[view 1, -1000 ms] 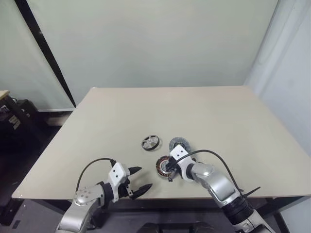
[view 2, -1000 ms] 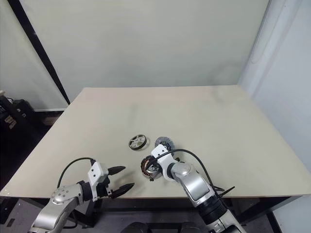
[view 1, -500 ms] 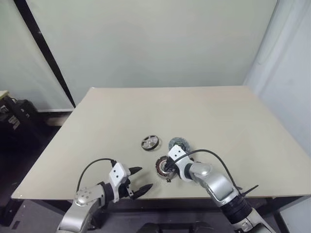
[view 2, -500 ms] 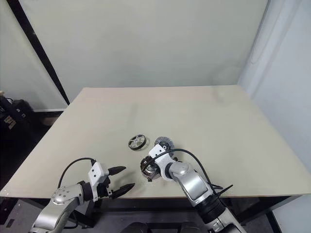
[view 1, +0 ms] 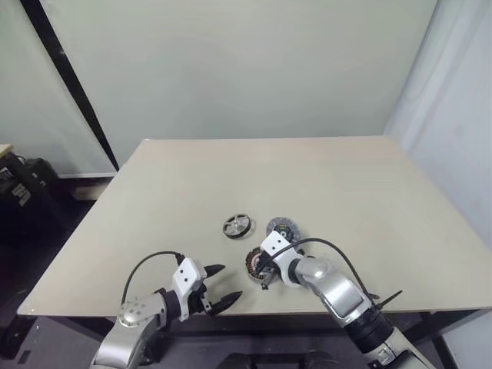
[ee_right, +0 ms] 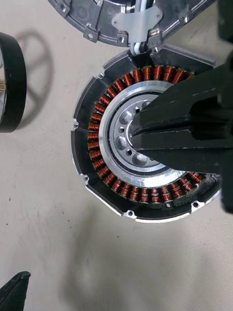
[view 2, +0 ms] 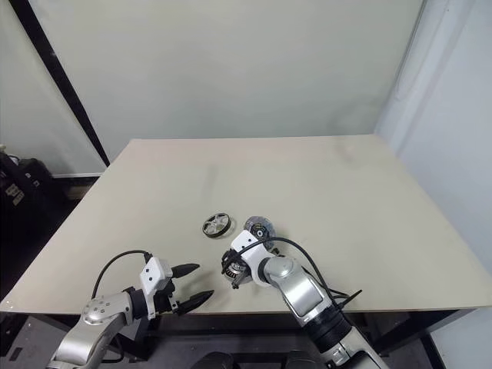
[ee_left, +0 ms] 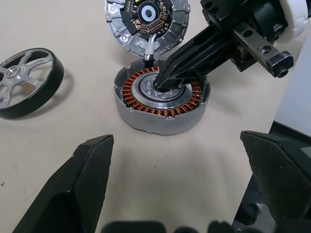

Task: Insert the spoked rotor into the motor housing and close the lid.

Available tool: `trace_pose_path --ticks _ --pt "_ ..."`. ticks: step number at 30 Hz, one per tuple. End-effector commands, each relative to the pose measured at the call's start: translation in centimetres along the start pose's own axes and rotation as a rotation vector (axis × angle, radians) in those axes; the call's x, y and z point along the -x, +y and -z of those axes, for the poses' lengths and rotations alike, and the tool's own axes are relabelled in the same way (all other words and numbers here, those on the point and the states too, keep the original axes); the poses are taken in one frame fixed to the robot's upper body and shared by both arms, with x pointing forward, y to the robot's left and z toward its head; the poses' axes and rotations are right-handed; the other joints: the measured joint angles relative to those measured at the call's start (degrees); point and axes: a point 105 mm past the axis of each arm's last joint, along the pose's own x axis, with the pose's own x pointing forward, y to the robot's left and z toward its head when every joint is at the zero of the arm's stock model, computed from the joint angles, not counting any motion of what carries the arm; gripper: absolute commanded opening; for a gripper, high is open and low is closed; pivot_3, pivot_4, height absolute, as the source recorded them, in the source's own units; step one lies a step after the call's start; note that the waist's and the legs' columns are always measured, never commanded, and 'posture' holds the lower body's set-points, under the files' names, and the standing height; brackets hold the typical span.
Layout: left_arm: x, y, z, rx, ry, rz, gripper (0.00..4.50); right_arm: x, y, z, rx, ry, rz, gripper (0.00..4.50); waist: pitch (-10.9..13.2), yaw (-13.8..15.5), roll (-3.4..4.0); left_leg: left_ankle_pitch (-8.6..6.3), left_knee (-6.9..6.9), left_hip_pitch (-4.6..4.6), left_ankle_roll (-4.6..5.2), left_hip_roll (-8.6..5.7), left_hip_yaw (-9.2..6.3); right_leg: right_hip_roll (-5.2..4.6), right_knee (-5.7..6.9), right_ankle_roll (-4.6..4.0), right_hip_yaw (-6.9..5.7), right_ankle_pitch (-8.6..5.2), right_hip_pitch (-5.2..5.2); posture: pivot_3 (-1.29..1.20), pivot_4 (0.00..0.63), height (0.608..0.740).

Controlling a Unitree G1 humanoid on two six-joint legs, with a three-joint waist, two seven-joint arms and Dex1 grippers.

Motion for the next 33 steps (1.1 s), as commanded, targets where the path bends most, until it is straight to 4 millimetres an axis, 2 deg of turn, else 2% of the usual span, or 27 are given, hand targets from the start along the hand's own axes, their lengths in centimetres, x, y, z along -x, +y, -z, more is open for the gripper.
trace_pose_path --ticks 1,6,15,22,25,33 --pt "-0.1 0.0 -0.7 -0.037 -0.020 -0.002 4.50 0.1 -1.0 -1.4 0.059 -0.036 0.063 0.02 0.0 -0.2 0.00 0.01 0.00 0.00 -0.02 0.00 0.00 0.00 0.00 0.00 0.00 0.00 0.00 0.00 0.000 0.740" --pt "-0.2 -0.2 -0.7 -0.037 -0.022 0.002 4.50 0.1 -1.4 -1.6 0.079 -0.039 0.097 0.02 0.0 -0.5 0.00 0.01 0.00 -0.01 -0.02 0.00 -0.01 0.00 0.00 -0.01 0.00 0.00 0.00 0.00 0.000 0.740" --pt "-0.1 -0.2 -0.6 -0.038 -0.021 -0.001 4.50 0.1 -0.9 -2.5 0.012 -0.094 0.062 0.02 0.0 -0.7 0.00 0.01 0.00 -0.01 -0.02 0.01 -0.02 0.00 0.01 -0.01 0.00 0.01 -0.01 0.00 0.000 0.740" --pt "0.0 -0.3 -0.4 -0.032 -0.020 -0.003 4.50 1.0 -0.8 -3.6 -0.010 -0.148 0.026 0.02 0.0 -0.7 0.00 0.01 -0.06 -0.03 -0.02 0.01 -0.02 0.00 0.01 0.00 0.01 0.01 -0.08 0.00 0.000 0.740" --pt "0.0 -0.2 -0.4 -0.029 -0.020 -0.006 4.50 1.1 -0.5 -3.0 -0.007 -0.128 0.001 0.02 0.0 -0.7 0.00 0.01 -0.07 -0.03 -0.03 0.01 -0.02 0.00 0.01 -0.01 0.01 0.01 -0.08 0.00 0.000 0.740" --pt "0.1 0.1 -0.7 -0.031 -0.026 -0.015 4.50 0.1 0.5 0.1 -0.007 -0.036 -0.033 0.02 0.0 -0.8 0.00 0.01 -0.06 -0.03 -0.03 0.03 0.00 0.00 0.01 -0.01 0.00 0.01 -0.08 0.00 0.000 0.740"
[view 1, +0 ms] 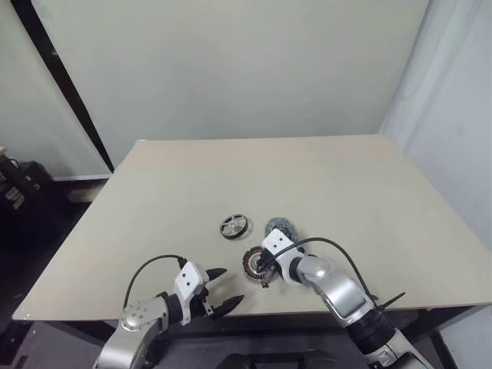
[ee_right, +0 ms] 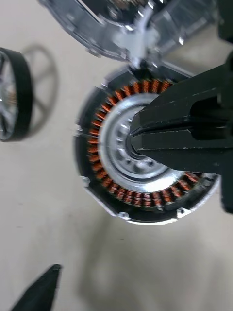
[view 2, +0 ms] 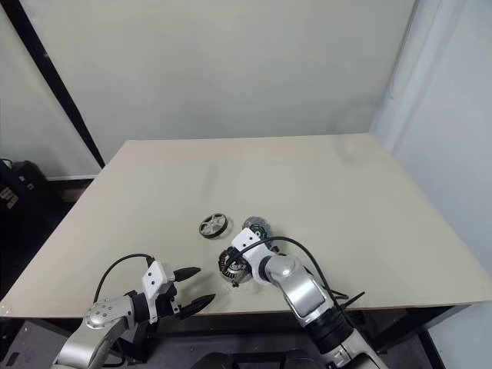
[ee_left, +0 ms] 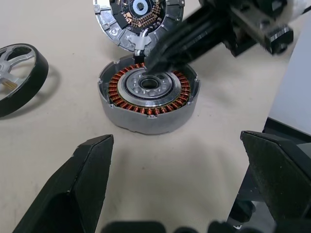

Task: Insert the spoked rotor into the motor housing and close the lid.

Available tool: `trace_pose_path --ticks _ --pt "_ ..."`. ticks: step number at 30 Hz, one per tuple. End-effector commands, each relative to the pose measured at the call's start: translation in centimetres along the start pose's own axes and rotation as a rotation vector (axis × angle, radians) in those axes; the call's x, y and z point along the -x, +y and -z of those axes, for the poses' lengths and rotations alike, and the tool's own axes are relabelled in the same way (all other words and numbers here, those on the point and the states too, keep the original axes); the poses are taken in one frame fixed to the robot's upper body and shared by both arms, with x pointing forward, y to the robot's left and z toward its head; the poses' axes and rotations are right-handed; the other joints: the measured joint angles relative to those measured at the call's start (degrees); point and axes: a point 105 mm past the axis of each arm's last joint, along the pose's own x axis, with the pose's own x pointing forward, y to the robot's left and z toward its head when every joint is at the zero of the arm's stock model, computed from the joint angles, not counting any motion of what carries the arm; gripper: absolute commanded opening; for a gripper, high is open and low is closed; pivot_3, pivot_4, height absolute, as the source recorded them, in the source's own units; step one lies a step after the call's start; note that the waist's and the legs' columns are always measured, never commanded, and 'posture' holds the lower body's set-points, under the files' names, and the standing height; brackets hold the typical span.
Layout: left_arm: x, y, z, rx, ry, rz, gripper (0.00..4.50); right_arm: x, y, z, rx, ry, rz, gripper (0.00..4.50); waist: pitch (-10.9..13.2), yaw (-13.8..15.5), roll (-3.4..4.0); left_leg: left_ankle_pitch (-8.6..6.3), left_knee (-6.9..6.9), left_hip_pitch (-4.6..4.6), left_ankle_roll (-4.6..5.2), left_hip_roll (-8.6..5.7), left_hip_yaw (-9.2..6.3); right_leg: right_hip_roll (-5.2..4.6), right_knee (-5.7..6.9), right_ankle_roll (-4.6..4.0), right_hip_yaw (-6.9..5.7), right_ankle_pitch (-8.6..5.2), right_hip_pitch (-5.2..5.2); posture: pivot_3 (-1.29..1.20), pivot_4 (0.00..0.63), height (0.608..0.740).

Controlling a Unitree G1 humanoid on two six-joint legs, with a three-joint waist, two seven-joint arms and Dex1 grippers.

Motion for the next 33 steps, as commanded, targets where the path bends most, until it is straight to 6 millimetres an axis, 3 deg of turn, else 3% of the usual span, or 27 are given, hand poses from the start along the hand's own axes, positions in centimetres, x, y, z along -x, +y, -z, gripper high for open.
trace_pose_path --ticks 1,9,10,12,17,22,24,30,33 --pt "0.2 0.6 -1.2 -0.036 -0.036 -0.021 4.50 -0.2 0.1 0.0 0.016 -0.013 -0.002 0.02 0.0 0.0 0.00 0.00 0.00 0.02 0.00 0.00 0.00 0.00 0.00 0.00 0.00 0.00 0.01 0.00 0.000 0.740" --pt "0.5 1.2 -1.5 -0.021 -0.053 -0.054 4.50 0.4 -0.6 -2.2 0.002 -0.104 0.018 0.02 0.0 0.0 0.00 0.00 0.01 0.01 0.00 0.01 -0.01 0.00 0.00 0.00 0.01 0.00 0.01 0.00 0.000 0.740" --pt "0.5 1.4 -1.6 -0.017 -0.060 -0.060 4.50 0.6 -0.4 -2.4 0.009 -0.107 0.003 0.19 0.0 0.0 0.00 0.00 0.01 0.00 0.00 0.00 -0.01 0.00 0.00 0.00 0.00 0.00 0.00 0.00 0.000 0.740" --pt "0.5 1.5 -1.9 0.000 -0.078 -0.070 4.50 0.9 -0.1 -2.8 0.017 -0.121 -0.012 0.59 0.0 0.0 0.00 0.00 0.00 0.00 0.00 0.00 -0.01 0.00 0.00 0.00 0.00 0.01 0.00 0.00 0.000 0.740" --pt "0.5 2.4 -2.8 0.102 -0.166 -0.141 4.50 1.9 -0.1 -3.7 0.012 -0.166 0.003 2.25 0.0 0.0 -0.02 0.00 0.00 -0.01 0.00 0.01 -0.05 -0.01 0.00 0.01 0.01 0.01 -0.01 0.00 0.000 0.740" --pt "0.2 4.3 -3.5 0.264 -0.244 -0.250 4.50 2.9 -0.2 -4.1 0.013 -0.200 0.026 4.05 0.0 0.1 -0.05 0.00 0.07 -0.01 0.00 0.00 -0.08 -0.01 0.00 0.01 -0.02 0.00 0.04 0.00 0.000 0.740" --pt "0.0 5.4 -3.8 0.359 -0.275 -0.300 4.50 3.3 -0.6 -4.3 0.011 -0.224 0.048 4.45 0.0 0.1 -0.06 0.00 0.11 -0.01 0.00 -0.01 -0.07 -0.01 0.00 0.01 -0.03 0.00 0.07 0.00 0.000 0.740" --pt "-1.4 8.5 -3.7 0.667 -0.325 -0.422 4.50 4.4 -1.3 -4.8 0.014 -0.290 0.099 4.45 -0.1 0.1 -0.20 0.00 0.21 0.01 0.00 -0.03 -0.08 0.00 0.00 0.09 -0.06 0.05 0.17 0.00 0.000 0.740" --pt "-2.7 9.6 -3.2 0.925 -0.336 -0.432 4.50 4.9 -1.5 -4.9 0.030 -0.310 0.120 4.45 -0.1 0.1 -0.28 0.00 0.22 0.00 0.00 -0.05 -0.10 0.00 0.00 0.14 -0.06 0.08 0.21 0.00 0.000 0.740"
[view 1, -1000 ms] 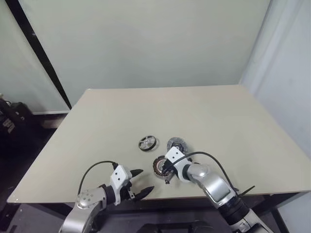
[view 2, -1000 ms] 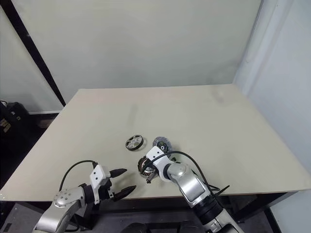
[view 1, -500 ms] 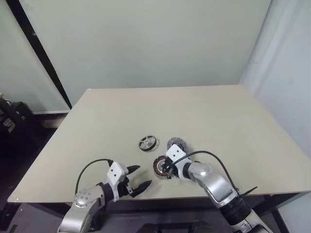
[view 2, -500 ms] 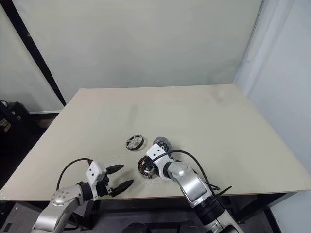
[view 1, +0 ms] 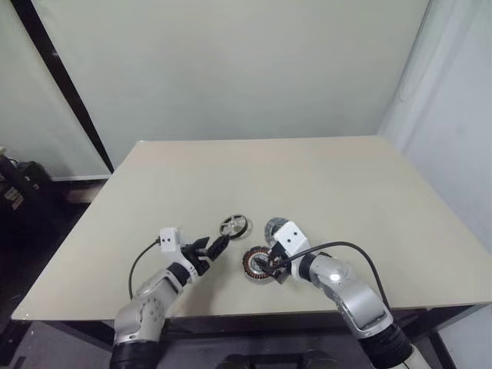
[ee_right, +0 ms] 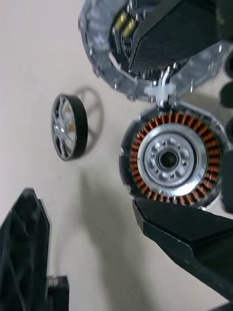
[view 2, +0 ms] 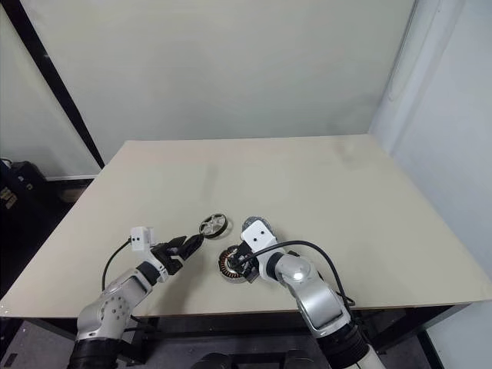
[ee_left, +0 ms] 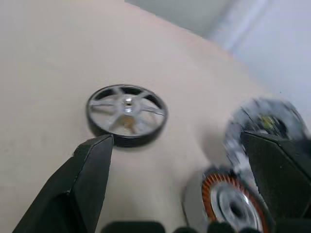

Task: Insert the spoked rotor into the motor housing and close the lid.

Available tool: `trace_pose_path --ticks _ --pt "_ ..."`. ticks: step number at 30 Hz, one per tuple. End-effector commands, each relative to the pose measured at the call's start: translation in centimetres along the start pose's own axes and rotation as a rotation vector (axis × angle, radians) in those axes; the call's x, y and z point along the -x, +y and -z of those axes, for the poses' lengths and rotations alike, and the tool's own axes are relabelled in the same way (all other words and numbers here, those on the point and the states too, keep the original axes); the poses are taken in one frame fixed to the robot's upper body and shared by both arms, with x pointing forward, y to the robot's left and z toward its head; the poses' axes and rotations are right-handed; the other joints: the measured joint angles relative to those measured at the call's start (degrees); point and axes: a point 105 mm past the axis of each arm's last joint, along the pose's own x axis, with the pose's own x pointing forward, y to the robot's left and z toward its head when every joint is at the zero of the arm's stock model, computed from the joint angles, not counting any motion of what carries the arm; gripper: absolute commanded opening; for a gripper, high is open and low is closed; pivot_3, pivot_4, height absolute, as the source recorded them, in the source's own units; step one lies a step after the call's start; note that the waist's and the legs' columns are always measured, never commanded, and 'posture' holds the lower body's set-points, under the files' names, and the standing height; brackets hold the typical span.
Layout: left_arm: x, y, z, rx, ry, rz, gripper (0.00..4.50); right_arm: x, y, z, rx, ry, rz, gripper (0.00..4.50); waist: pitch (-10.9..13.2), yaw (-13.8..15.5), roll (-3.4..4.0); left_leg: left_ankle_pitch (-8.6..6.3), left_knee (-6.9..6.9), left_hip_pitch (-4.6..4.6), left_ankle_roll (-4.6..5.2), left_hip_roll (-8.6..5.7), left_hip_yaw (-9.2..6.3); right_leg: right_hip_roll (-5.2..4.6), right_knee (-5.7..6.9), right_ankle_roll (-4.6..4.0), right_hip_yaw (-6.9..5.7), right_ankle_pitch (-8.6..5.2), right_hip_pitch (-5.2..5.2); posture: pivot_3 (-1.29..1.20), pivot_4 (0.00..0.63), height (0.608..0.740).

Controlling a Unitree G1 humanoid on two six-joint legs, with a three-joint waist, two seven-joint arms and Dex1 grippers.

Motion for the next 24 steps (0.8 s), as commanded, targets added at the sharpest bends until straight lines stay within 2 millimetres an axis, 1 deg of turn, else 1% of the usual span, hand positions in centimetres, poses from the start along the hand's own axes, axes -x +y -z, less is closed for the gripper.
trace_pose_path --ticks 1,3,4,6,16,21,22,23,24 --pt "-1.3 0.4 -0.8 0.245 -0.005 -0.040 4.50 0.8 -0.4 -2.3 0.035 -0.107 0.024 4.45 0.0 0.0 -0.09 0.00 0.01 -0.01 0.00 0.00 -0.01 0.00 -0.01 0.02 -0.01 0.01 0.03 0.00 0.000 0.740" --pt "-2.2 0.6 -0.5 0.385 0.011 -0.049 4.50 1.1 -0.5 -2.5 0.042 -0.119 0.033 4.45 0.0 0.0 -0.16 0.00 0.01 -0.02 0.00 -0.01 -0.02 0.00 -0.01 0.03 -0.02 0.02 0.07 0.00 0.000 0.740" --pt "-2.6 0.3 -0.4 0.440 0.029 -0.026 4.50 1.2 -0.5 -2.5 0.047 -0.125 0.037 4.45 0.0 0.1 -0.26 0.00 0.01 -0.01 -0.01 -0.01 -0.03 0.00 -0.01 0.03 -0.02 0.02 0.08 0.00 0.000 0.740" --pt "-3.2 0.0 -0.1 0.504 0.049 -0.010 4.50 1.3 -0.6 -2.6 0.052 -0.133 0.045 4.45 -0.1 0.0 -0.38 -0.01 0.01 -0.02 -0.02 -0.02 -0.05 0.00 -0.02 0.03 -0.04 0.02 0.10 0.00 0.000 0.740" --pt "-5.9 0.5 1.2 0.614 0.070 -0.099 4.50 1.7 -0.7 -2.8 0.053 -0.144 0.066 4.45 -0.1 0.2 -0.51 -0.03 0.01 0.00 -0.16 -0.04 -0.05 -0.01 -0.05 0.03 -0.03 0.02 0.16 0.00 0.000 0.740" --pt "-6.7 0.9 1.1 0.660 0.039 -0.125 4.50 1.8 -0.6 -2.7 0.054 -0.138 0.069 4.45 -0.1 0.3 -0.52 0.01 0.05 0.10 -0.24 -0.05 -0.06 -0.01 -0.09 0.03 -0.05 0.02 0.33 0.00 0.000 0.740" --pt "-6.8 0.9 1.0 0.666 0.032 -0.129 4.11 1.8 -0.6 -2.7 0.053 -0.137 0.069 4.50 -0.1 0.2 -0.52 0.02 0.07 0.12 -0.26 -0.05 -0.06 -0.01 -0.09 0.03 -0.06 0.02 0.36 0.00 0.000 0.740" --pt "-6.9 0.9 1.0 0.671 0.028 -0.131 3.96 1.8 -0.6 -2.7 0.053 -0.137 0.070 4.50 -0.1 0.2 -0.52 0.01 0.08 0.12 -0.29 -0.04 -0.05 -0.01 -0.10 0.03 -0.05 0.02 0.36 0.00 0.000 0.740" --pt "-7.0 0.8 0.9 0.671 0.026 -0.128 3.69 1.9 -0.6 -2.7 0.052 -0.136 0.070 4.50 -0.1 0.2 -0.52 -0.06 0.08 0.11 -0.40 -0.04 -0.05 -0.01 -0.11 0.03 -0.05 0.02 0.36 0.00 0.000 0.740"
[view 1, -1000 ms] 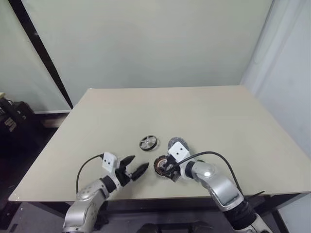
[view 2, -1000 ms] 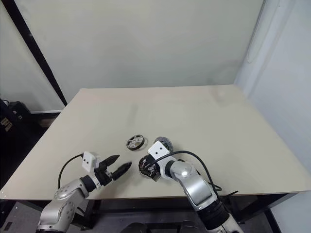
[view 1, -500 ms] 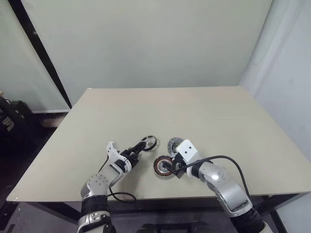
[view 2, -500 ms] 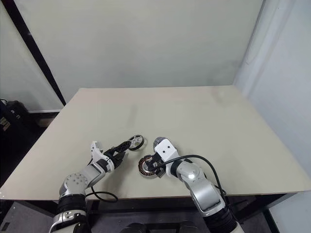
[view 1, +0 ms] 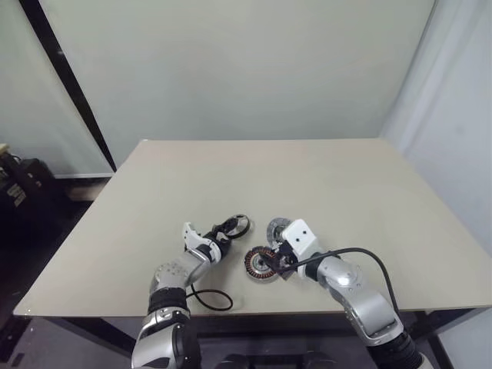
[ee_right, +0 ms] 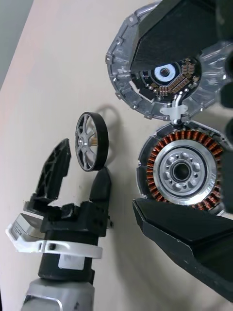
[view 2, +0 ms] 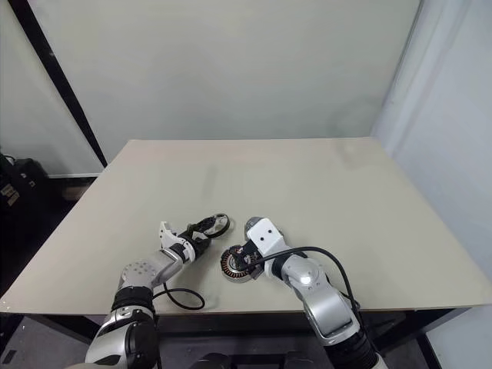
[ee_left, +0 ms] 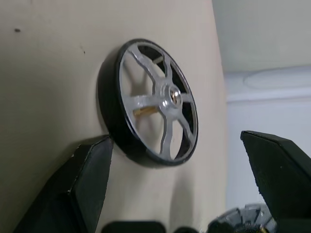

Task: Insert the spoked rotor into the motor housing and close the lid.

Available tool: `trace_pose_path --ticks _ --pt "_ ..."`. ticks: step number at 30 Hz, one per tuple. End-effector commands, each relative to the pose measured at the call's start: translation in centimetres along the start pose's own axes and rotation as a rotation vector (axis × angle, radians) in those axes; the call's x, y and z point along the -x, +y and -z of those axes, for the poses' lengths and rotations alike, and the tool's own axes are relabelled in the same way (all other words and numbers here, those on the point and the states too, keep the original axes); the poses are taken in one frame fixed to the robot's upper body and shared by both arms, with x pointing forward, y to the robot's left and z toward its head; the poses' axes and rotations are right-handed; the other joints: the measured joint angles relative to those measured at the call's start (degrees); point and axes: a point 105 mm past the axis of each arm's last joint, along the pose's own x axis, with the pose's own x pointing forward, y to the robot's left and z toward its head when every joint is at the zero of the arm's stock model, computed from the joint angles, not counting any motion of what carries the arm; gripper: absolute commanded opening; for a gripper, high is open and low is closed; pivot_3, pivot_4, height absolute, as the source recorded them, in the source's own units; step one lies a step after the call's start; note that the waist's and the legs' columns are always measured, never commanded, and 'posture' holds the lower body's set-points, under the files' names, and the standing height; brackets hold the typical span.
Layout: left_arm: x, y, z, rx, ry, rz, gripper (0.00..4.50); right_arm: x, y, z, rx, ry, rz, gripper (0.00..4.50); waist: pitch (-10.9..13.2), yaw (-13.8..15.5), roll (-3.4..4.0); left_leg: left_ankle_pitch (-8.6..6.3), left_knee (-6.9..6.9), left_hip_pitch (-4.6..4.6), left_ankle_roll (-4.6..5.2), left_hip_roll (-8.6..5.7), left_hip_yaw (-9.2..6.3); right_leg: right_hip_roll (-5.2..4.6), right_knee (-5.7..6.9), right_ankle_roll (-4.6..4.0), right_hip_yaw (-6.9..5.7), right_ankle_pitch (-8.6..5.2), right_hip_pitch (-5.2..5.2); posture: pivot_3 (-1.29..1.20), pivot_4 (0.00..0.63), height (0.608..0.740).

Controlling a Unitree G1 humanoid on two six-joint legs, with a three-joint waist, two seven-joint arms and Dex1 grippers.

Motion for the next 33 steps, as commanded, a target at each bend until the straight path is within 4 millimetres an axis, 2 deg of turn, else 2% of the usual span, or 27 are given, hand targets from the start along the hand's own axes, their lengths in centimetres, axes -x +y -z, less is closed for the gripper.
trace_pose_path --ticks 1,9,10,16,23,27,33 --pt "-0.5 -0.8 -0.4 -0.004 -0.021 0.015 3.32 0.4 -0.1 -1.8 0.024 -0.062 0.016 4.50 0.0 -0.1 0.00 -0.01 0.01 -0.01 -0.03 0.00 0.00 0.00 -0.01 0.00 0.00 0.00 0.00 0.00 0.000 0.740" --pt "-0.2 -1.0 -1.5 -0.022 -0.060 0.027 0.45 0.3 -0.1 -1.7 0.023 -0.059 0.017 4.50 0.0 -0.2 -0.02 -0.02 -0.09 -0.09 0.01 0.00 -0.04 0.01 -0.02 0.05 0.00 0.04 -0.14 0.00 0.000 0.740" --pt "-0.2 -1.0 -1.6 -0.025 -0.064 0.030 0.25 0.3 -0.1 -1.7 0.023 -0.059 0.015 4.50 0.0 -0.2 -0.02 -0.02 -0.10 -0.11 0.00 0.00 -0.04 0.01 -0.03 0.05 0.00 0.04 -0.17 0.00 0.000 0.740" --pt "0.9 -1.9 -2.4 -0.078 -0.082 0.079 0.26 0.1 0.1 -1.6 0.022 -0.060 0.007 4.50 0.0 -0.2 -0.03 -0.03 -0.11 -0.12 0.00 0.02 -0.03 0.01 -0.03 0.05 0.00 0.04 -0.19 0.00 0.000 0.740" --pt "5.6 -5.4 -2.5 -0.164 0.043 0.292 0.26 1.2 1.0 -0.4 -0.027 -0.018 -0.094 4.50 0.0 -0.4 -0.06 -0.03 -0.19 -0.15 -0.01 0.06 -0.04 0.02 -0.02 0.05 0.00 0.04 -0.26 0.00 0.000 0.740" --pt "8.5 -6.5 -0.9 -0.255 0.169 0.372 0.26 2.8 1.7 1.5 -0.039 0.061 -0.175 4.50 0.0 -0.3 -0.07 -0.06 -0.19 -0.16 0.00 0.05 -0.04 0.00 -0.09 0.05 0.00 0.03 -0.22 0.00 0.000 0.740" --pt "10.2 -7.1 1.6 -0.287 0.301 0.442 0.26 4.3 0.9 3.4 -0.056 0.126 -0.144 4.50 0.1 -0.2 -0.08 -0.19 -0.13 -0.12 -0.21 0.10 -0.02 0.00 -0.10 -0.12 -0.01 -0.07 -0.18 0.00 0.000 0.740"
